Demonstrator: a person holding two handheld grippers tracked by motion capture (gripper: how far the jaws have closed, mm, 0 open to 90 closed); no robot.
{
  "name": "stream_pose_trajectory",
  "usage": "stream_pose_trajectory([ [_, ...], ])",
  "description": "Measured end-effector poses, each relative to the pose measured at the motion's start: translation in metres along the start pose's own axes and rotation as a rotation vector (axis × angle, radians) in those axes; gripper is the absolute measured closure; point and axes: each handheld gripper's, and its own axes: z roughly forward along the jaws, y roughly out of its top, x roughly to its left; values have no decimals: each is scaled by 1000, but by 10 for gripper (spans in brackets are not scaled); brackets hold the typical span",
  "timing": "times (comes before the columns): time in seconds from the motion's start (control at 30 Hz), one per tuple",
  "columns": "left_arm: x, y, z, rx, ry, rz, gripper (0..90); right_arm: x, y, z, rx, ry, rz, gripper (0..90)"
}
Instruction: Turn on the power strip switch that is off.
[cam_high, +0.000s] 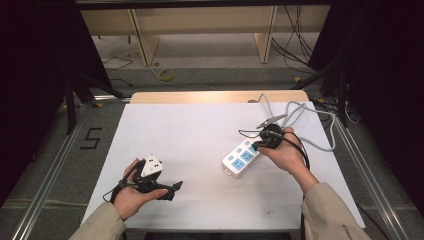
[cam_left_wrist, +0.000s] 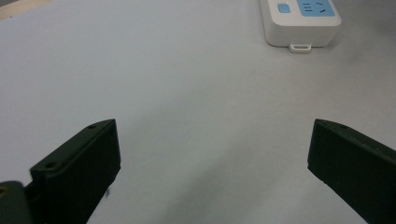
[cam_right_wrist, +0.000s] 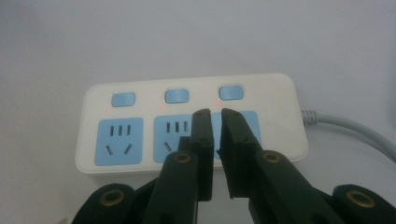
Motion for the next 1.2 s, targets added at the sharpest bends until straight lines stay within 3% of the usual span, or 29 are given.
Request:
stream_pose_trajectory([
  [0.2,0,0,0,1,-1,-1,22,-1,-6,-6,-15,-7,-1,799],
  [0.77,1,0,-1,-15,16,-15,22,-13,-29,-22,-53,-4,61,629],
  [0.97,1,0,-1,-9,15,-12,22,-13,-36,-28,-57,-23,38,557],
  [1.2,1,-1,-1,-9,14,-13,22,-13,-45,-35,-84,-23,46,451],
])
